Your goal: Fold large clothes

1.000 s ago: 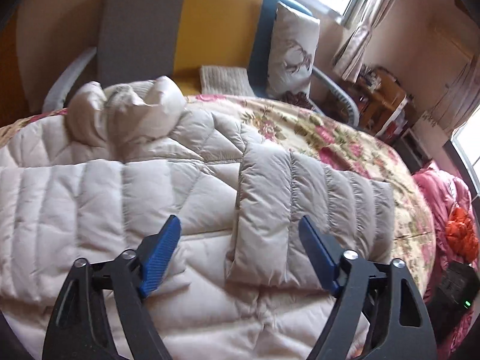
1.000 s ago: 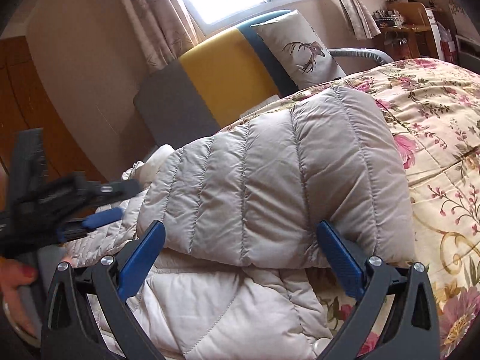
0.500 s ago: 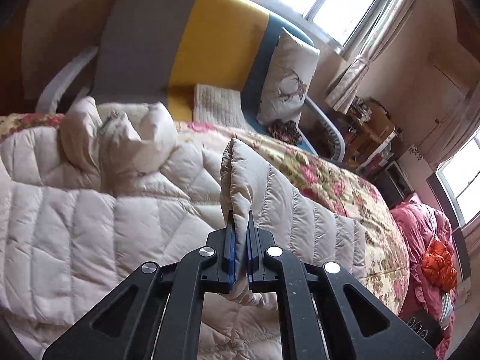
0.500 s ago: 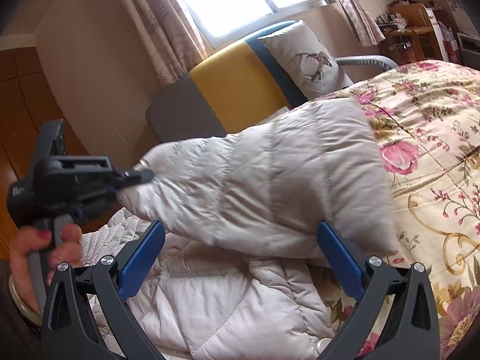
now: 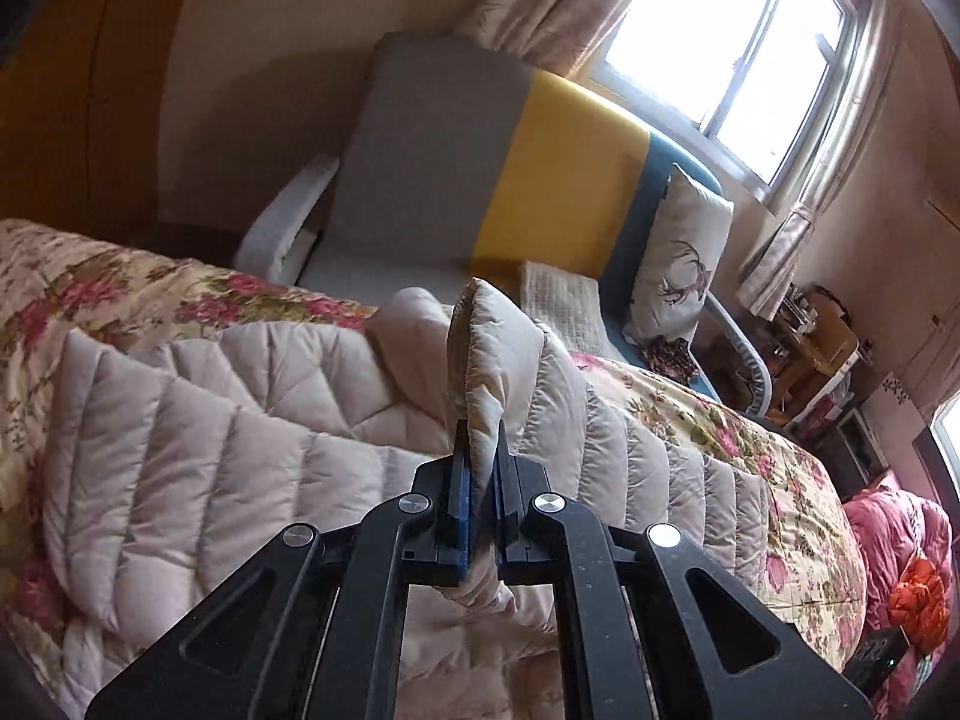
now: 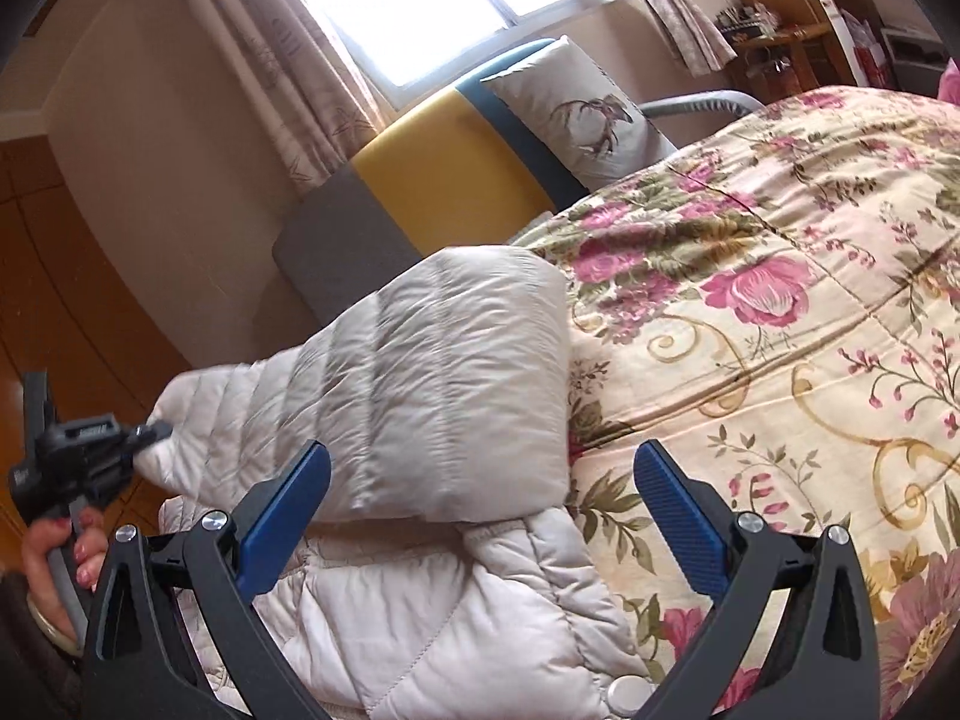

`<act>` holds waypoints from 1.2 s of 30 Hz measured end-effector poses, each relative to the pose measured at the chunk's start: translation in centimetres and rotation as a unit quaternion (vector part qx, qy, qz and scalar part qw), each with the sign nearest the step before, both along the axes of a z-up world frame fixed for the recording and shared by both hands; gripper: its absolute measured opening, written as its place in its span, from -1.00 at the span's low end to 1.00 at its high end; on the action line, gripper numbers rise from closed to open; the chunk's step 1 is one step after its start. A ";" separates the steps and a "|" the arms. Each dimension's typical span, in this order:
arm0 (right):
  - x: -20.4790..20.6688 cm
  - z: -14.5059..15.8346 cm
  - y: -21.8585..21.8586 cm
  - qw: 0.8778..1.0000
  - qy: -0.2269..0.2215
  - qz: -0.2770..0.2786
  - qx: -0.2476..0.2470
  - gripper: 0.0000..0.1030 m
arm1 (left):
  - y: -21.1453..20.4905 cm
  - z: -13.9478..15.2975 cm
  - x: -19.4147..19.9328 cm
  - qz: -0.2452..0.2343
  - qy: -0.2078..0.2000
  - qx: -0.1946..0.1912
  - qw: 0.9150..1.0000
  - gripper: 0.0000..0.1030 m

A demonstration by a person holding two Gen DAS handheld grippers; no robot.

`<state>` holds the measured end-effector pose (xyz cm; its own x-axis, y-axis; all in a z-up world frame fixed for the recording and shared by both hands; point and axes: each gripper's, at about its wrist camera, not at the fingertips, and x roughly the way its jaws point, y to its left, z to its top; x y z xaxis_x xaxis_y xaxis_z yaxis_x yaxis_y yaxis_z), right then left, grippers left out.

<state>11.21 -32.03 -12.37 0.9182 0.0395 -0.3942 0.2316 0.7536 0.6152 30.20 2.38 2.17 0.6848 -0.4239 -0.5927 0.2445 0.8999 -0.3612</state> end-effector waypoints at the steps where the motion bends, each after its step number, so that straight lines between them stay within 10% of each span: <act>1: 0.0 -0.1 0.0 1.000 0.001 0.000 0.001 0.96 | 0.6 -0.5 -0.2 0.004 0.005 -0.003 1.000 -0.91; 7: 0.4 -0.4 0.0 1.000 0.021 0.001 0.005 0.96 | 3.2 -5.1 -1.5 0.022 0.045 -0.011 0.999 -0.91; 12: 2.7 -0.4 -0.3 0.992 0.122 -0.007 0.005 0.96 | 4.5 -8.0 -3.0 0.035 0.057 -0.051 0.997 -0.91; 24: 15.5 0.1 -0.8 0.958 0.243 0.008 -0.150 0.96 | 3.1 -9.0 -2.8 0.027 0.039 -0.023 0.999 -0.88; 36: 15.4 -0.9 -3.0 0.963 0.243 -0.010 -0.116 0.96 | 1.1 -10.4 -2.6 0.015 0.021 0.026 0.999 -0.80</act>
